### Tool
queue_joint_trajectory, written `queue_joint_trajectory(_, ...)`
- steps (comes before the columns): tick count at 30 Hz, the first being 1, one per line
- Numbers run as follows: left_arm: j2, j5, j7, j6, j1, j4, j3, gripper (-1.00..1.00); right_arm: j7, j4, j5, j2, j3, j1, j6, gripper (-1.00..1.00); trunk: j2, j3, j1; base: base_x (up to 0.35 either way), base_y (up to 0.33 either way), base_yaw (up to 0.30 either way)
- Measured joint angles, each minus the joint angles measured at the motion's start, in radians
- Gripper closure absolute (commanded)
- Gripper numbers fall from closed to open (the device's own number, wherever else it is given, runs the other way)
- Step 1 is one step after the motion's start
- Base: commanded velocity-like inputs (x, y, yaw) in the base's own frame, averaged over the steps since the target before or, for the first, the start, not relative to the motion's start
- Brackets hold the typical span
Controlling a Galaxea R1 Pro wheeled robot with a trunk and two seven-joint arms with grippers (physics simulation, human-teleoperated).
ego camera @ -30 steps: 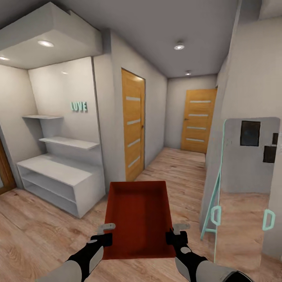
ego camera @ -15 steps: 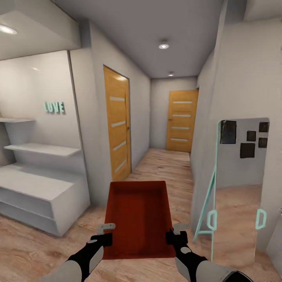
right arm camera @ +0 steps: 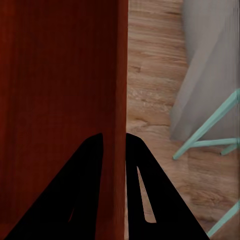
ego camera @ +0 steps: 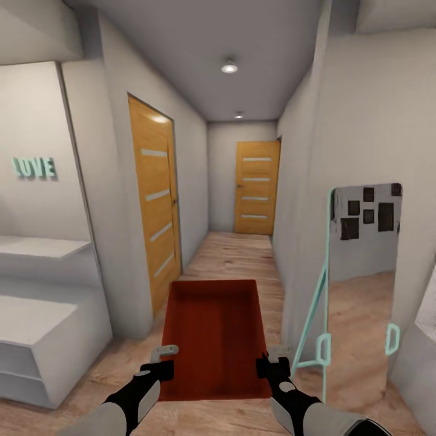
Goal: Move the two storage containers from the living room to the garage. In the garage, place one container on the floor and stack the other container on top of it (either order is fine).
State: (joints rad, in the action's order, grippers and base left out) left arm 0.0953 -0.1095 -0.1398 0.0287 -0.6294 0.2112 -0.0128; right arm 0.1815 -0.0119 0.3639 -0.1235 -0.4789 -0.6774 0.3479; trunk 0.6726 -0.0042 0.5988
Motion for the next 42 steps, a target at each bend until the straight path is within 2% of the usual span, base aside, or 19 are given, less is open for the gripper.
queue_joint_trajectory(11, 0.0, 0.0, 0.0, 0.0, 0.0, 0.0, 0.0, 1.0, 0.0, 0.0, 0.0, 0.0, 0.0, 0.0, 0.0, 1.0, 0.0, 0.002, 0.0, 0.314, 0.188, -0.235)
queue_joint_trajectory(25, 0.0, -0.001, 0.0, 0.0, 0.0, -0.001, 0.0, 1.0, 0.0, 0.0, 0.0, 0.0, -0.001, 0.0, -0.002, 1.0, 0.0, 0.002, 0.0, 0.314, 0.178, -0.009)
queue_joint_trajectory(42, 0.0, 0.0, 0.0, -0.001, 0.0, -0.001, 0.001, 1.0, 0.0, 0.0, 0.001, 0.0, -0.002, 0.0, -0.001, 1.0, 0.0, 0.002, 0.0, 0.321, 0.083, 0.0)
